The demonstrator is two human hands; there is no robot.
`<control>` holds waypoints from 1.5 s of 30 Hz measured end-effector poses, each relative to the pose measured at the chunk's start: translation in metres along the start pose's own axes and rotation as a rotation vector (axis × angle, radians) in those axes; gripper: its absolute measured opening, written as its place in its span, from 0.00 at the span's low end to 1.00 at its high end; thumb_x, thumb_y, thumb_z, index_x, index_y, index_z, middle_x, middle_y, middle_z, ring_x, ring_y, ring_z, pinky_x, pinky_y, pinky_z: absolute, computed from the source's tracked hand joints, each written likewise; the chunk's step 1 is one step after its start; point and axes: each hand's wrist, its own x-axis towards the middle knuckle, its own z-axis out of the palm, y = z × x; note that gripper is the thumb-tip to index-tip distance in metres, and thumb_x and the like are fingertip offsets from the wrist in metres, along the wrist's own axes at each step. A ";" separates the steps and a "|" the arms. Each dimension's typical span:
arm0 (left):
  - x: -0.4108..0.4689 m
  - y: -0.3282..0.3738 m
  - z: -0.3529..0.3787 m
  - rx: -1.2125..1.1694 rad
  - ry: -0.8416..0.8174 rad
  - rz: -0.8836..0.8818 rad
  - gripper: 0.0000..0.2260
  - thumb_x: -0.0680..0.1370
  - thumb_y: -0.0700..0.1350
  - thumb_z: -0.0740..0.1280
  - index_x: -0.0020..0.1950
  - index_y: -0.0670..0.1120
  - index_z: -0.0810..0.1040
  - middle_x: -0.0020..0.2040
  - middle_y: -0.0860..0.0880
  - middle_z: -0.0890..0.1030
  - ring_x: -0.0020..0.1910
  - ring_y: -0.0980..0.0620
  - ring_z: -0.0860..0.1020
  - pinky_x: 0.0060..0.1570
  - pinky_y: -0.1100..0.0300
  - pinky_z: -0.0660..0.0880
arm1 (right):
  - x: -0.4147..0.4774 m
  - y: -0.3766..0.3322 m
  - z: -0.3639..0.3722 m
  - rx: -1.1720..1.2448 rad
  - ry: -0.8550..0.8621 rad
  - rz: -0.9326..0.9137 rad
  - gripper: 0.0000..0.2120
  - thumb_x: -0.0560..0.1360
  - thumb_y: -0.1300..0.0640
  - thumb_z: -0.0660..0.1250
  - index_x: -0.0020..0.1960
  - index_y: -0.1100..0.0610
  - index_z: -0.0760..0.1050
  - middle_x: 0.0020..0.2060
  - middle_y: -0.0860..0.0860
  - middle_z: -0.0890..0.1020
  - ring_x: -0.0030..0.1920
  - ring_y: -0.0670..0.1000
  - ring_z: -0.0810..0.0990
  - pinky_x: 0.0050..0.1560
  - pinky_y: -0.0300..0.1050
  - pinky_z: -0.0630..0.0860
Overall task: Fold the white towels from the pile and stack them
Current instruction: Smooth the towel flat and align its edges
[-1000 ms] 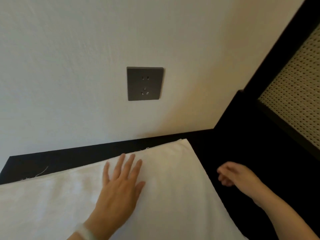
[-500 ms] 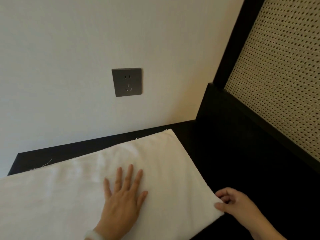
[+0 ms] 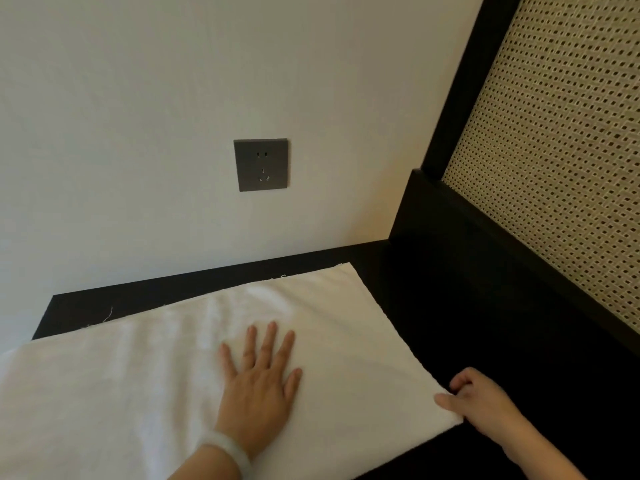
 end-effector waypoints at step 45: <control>0.026 -0.116 0.014 -0.034 0.143 -0.207 0.25 0.82 0.57 0.46 0.77 0.53 0.64 0.77 0.49 0.64 0.76 0.42 0.61 0.70 0.40 0.54 | 0.098 -0.193 0.133 -0.794 -0.029 -1.301 0.30 0.83 0.41 0.45 0.80 0.51 0.43 0.79 0.44 0.43 0.79 0.44 0.41 0.75 0.40 0.31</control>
